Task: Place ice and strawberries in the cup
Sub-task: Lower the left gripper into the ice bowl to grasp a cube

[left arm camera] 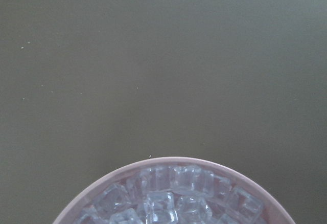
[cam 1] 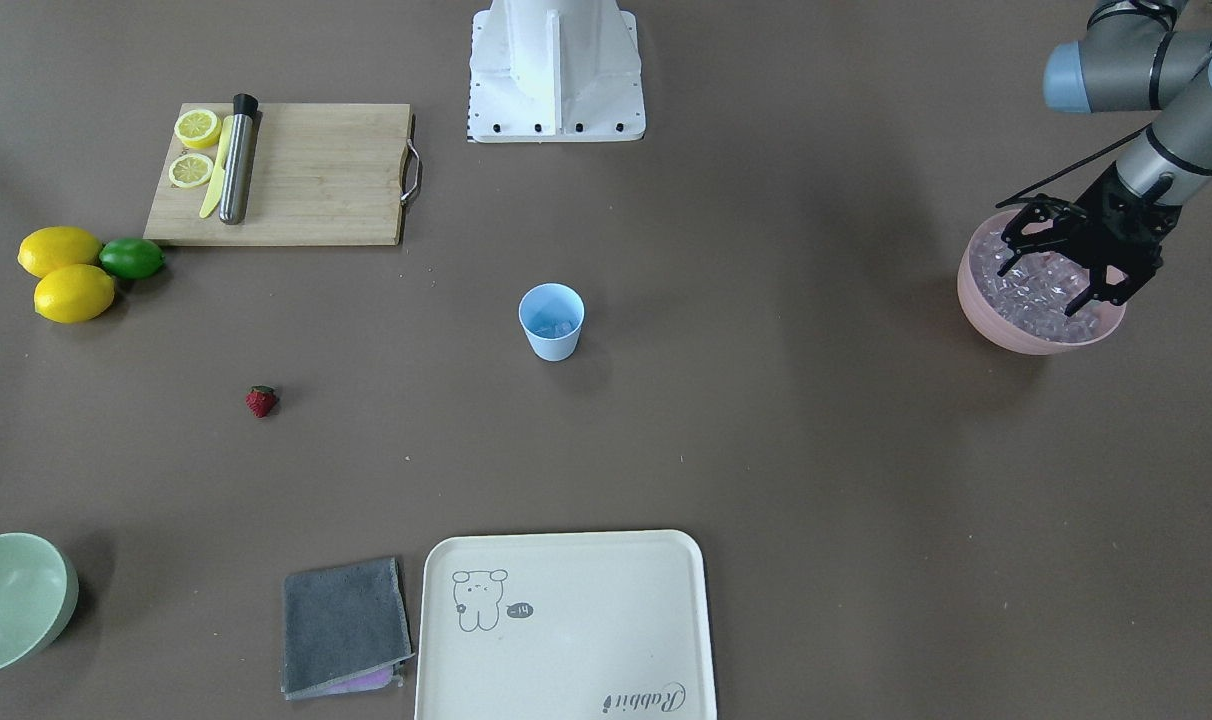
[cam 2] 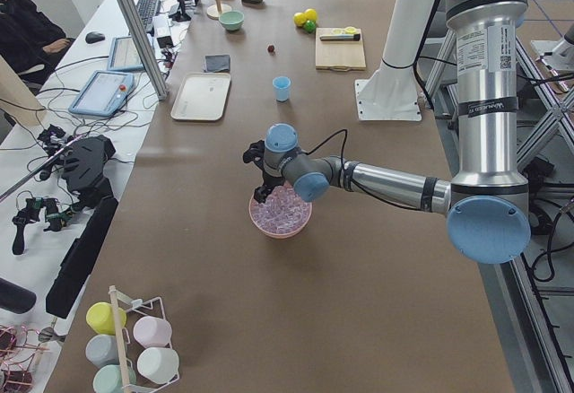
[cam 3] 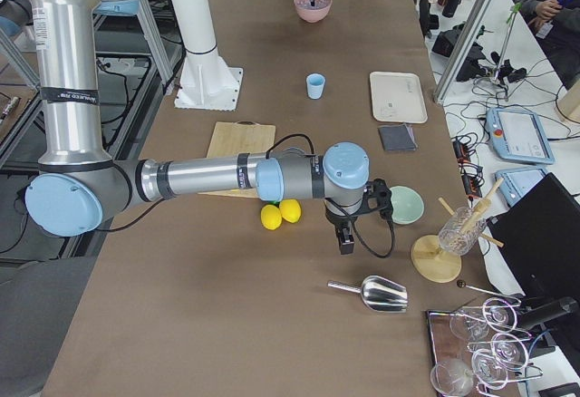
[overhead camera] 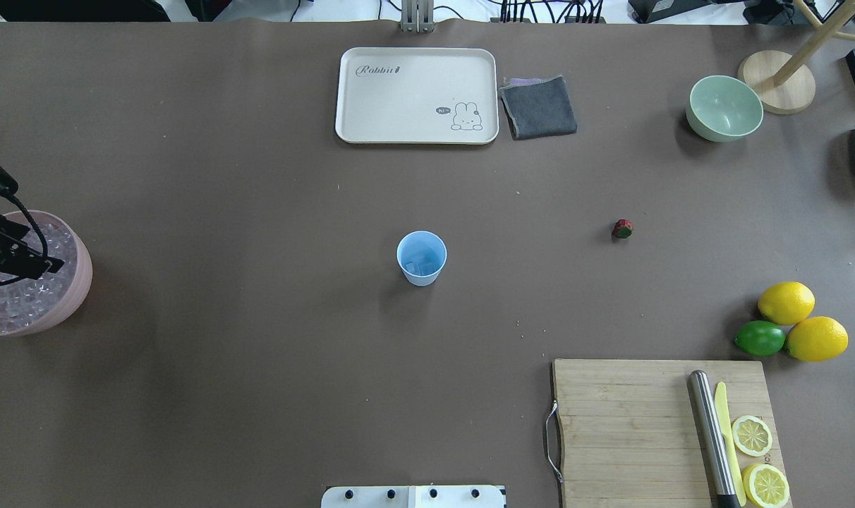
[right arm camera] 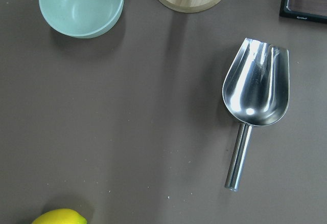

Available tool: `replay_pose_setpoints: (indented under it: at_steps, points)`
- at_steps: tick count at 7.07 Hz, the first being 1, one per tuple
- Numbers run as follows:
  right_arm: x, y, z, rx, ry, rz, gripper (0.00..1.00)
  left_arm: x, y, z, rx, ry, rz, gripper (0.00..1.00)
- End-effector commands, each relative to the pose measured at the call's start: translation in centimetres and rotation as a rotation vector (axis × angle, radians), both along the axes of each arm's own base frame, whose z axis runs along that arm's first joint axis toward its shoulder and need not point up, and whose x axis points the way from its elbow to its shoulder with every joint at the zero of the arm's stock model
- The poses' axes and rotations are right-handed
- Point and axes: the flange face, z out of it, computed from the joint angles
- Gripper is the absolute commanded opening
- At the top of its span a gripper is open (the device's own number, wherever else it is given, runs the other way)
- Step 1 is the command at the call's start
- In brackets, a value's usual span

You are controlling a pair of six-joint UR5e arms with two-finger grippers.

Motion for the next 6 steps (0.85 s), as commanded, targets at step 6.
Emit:
replay_pose_setpoints:
  at_steps: [6]
  points:
    - [0.0, 0.4, 0.0, 0.006, -0.001, -0.005, 1.00, 1.5, -1.5, 0.6, -0.015, -0.004, 0.000, 0.91]
